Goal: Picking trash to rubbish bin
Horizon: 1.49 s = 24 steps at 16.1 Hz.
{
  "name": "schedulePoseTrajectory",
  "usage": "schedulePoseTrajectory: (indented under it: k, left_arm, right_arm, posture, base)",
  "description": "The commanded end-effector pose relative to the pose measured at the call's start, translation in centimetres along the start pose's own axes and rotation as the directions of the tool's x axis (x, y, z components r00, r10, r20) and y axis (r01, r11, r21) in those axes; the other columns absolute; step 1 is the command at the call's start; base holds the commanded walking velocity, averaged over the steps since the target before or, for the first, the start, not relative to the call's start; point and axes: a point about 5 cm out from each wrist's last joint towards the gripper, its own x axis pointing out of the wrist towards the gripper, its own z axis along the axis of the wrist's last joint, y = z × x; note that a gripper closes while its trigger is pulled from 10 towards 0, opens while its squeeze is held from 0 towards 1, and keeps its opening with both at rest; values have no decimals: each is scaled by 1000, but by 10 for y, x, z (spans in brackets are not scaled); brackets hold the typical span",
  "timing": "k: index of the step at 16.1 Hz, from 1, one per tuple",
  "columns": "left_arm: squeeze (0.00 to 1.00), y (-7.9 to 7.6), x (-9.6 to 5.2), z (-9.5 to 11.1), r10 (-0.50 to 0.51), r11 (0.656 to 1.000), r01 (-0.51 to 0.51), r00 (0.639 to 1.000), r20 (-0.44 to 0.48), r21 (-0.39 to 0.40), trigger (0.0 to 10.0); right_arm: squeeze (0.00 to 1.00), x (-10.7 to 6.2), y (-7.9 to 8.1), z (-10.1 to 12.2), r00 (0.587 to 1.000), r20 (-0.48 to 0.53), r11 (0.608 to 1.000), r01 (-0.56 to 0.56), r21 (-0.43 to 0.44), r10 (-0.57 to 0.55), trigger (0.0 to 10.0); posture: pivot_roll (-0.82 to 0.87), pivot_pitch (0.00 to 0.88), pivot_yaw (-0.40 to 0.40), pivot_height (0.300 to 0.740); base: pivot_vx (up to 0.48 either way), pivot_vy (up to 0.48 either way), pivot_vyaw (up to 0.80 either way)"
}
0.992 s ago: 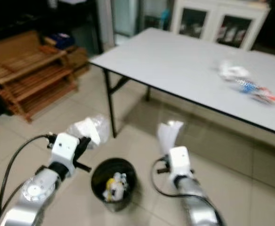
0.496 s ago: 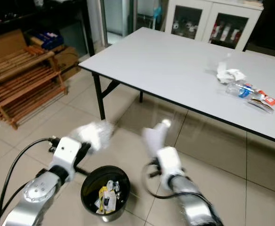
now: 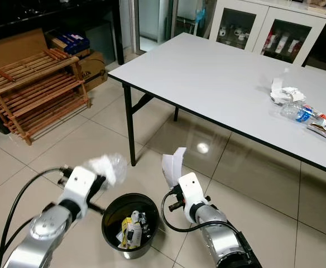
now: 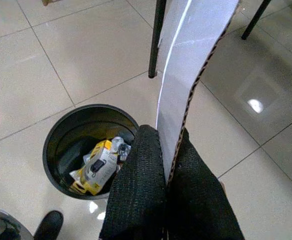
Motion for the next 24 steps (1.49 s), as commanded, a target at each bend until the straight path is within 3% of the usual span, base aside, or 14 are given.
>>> schedulePoseTrajectory:
  k: [1,6,8,10,13,16,19,24]
  left_arm:
    - [0,0,3,2,4,1000,-4,1000,6,-10,10000]
    - [0,-6,12,-9,-43,998,41,999,-30,-37,10000]
    - [0,-1,29,-23,-79,996,83,993,-87,43,10000]
    - [0,6,46,-21,-126,984,137,988,-93,116,10000]
    - [0,-4,67,-10,-232,955,241,970,-72,171,10000]
    - [0,-16,84,3,-299,929,303,953,-52,211,10000]
    - [0,-19,91,8,-320,916,325,946,-61,236,10000]
    - [0,-14,94,9,-334,899,341,940,-73,276,10000]
  right_arm:
    - [0,-2,-3,-6,1000,-9,999,20,27,-20,10000]
    - [0,-2,-1,-11,999,-23,998,45,45,-44,10000]
    - [0,-10,-5,-5,1000,14,1000,26,-3,-26,10000]
    - [0,-26,-12,-5,1000,16,997,-18,-73,19,10000]
    - [0,-56,-29,-10,1000,5,991,-13,-133,14,10000]
    - [0,-105,-30,-5,993,21,979,-108,-171,113,10000]
    - [0,-125,-31,2,992,29,978,-120,-168,127,10000]
    - [0,-139,-24,6,991,2,978,-134,-162,136,10000]
  posture:
    - [55,0,-53,740]
    - [60,5,-51,740]
    - [31,24,-59,740]
    - [-1,40,-63,740]
    - [-79,64,-46,740]
    - [-172,104,-43,740]
    - [-222,153,-54,740]
    - [-235,171,-71,740]
  base:
    - [0,0,0]
    - [0,0,0]
    - [0,0,0]
    - [0,0,0]
    - [0,0,0]
    - [0,0,0]
    - [0,0,0]
    - [0,0,0]
